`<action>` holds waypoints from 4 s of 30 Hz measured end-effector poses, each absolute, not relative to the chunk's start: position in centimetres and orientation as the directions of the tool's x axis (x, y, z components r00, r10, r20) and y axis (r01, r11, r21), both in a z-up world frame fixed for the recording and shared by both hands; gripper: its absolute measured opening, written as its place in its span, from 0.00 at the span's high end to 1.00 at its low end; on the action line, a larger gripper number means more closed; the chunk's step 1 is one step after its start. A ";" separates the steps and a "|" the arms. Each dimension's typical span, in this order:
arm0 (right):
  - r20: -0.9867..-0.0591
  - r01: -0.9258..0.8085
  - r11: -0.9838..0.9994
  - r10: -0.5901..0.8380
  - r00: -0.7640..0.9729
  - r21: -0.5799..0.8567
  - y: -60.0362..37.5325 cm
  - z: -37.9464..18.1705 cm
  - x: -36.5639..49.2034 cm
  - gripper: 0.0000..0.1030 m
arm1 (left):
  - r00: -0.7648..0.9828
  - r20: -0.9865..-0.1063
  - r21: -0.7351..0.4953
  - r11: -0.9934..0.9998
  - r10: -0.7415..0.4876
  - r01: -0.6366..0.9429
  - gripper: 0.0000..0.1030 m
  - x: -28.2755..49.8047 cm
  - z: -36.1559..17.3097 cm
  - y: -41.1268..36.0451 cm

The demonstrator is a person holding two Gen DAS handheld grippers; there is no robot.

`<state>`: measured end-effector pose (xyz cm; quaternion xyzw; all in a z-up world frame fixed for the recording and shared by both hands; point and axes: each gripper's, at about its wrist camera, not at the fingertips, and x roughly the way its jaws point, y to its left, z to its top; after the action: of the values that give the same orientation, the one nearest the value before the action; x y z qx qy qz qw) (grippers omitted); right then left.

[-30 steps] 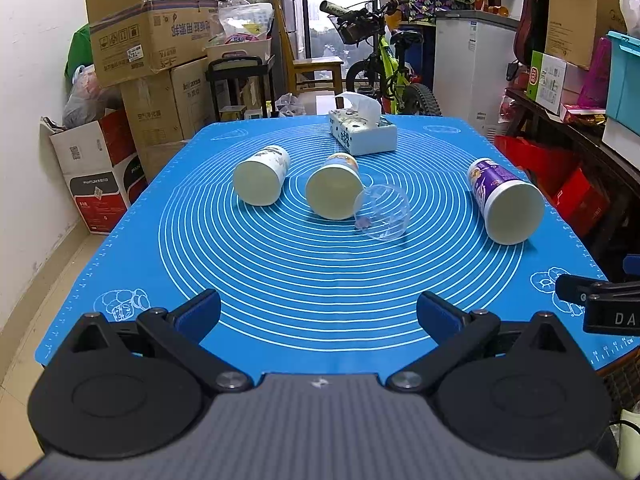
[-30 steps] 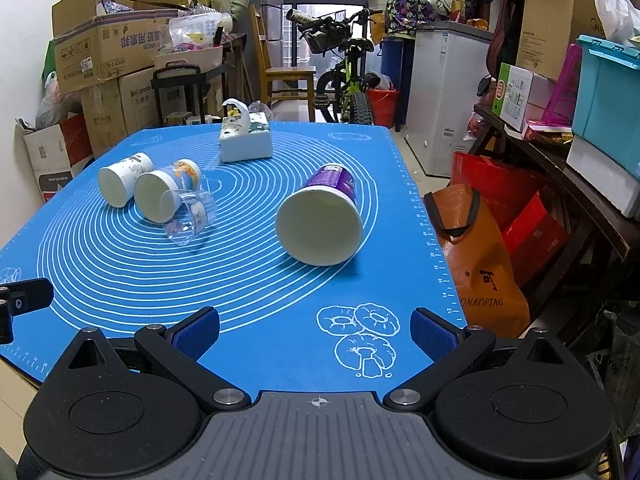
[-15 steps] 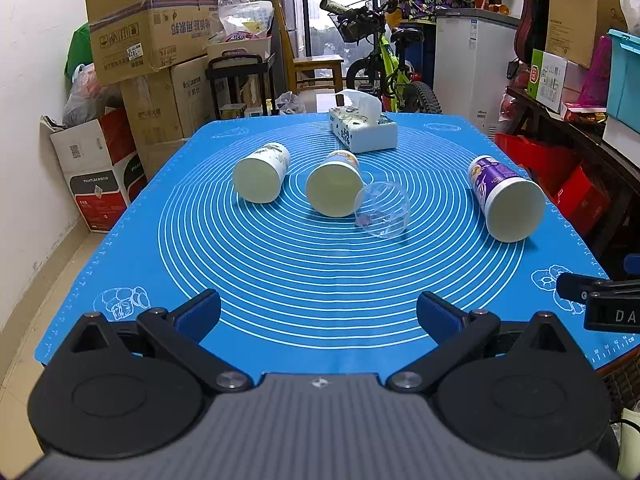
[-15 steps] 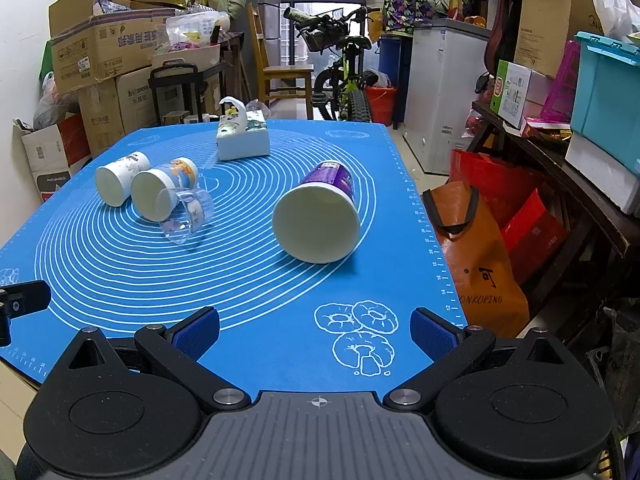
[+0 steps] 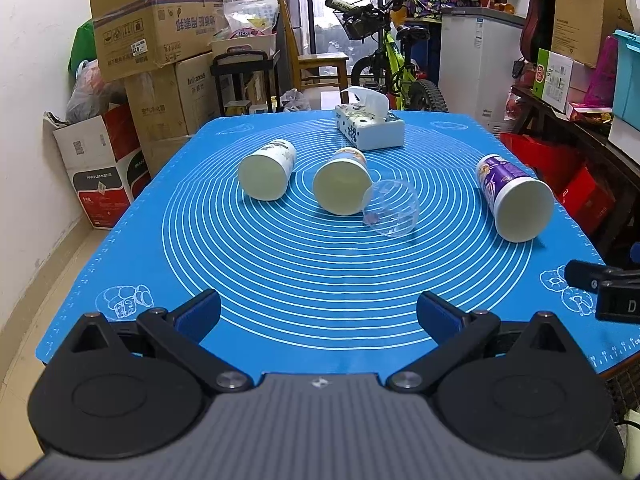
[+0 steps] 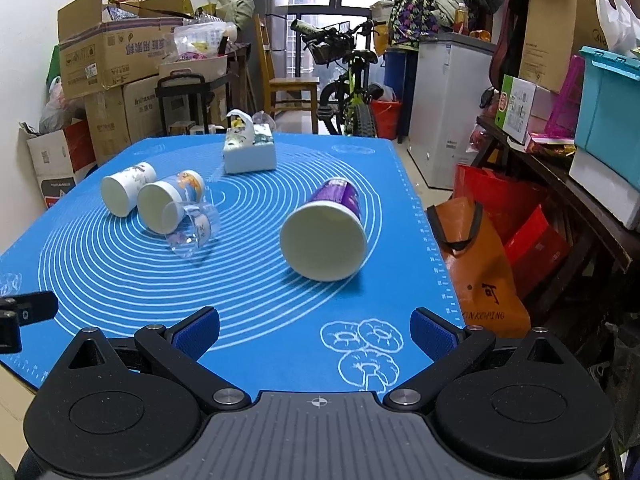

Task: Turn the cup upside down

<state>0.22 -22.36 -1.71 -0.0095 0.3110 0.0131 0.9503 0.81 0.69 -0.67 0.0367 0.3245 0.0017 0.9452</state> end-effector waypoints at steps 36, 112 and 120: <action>-0.586 -0.145 0.986 0.168 0.793 0.086 -17.5 -1.0 14.9 0.02 | 0.816 -0.557 0.196 0.979 0.152 -0.049 0.01 23.5 -2.8 7.0; -0.708 -0.088 0.995 0.091 0.701 0.041 -22.2 -2.4 5.2 0.03 | 0.697 -0.694 -0.086 0.981 -0.183 0.172 0.18 7.3 -3.2 -3.1; -0.694 -0.122 0.977 0.211 0.688 0.176 -21.7 0.5 6.6 0.03 | 0.758 -0.638 -0.073 0.991 -0.136 0.116 0.12 6.5 0.5 -0.6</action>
<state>6.57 -21.72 0.53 0.0579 0.3842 0.0910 0.9169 6.45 -0.58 0.48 -0.0145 0.3412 -0.0671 0.9375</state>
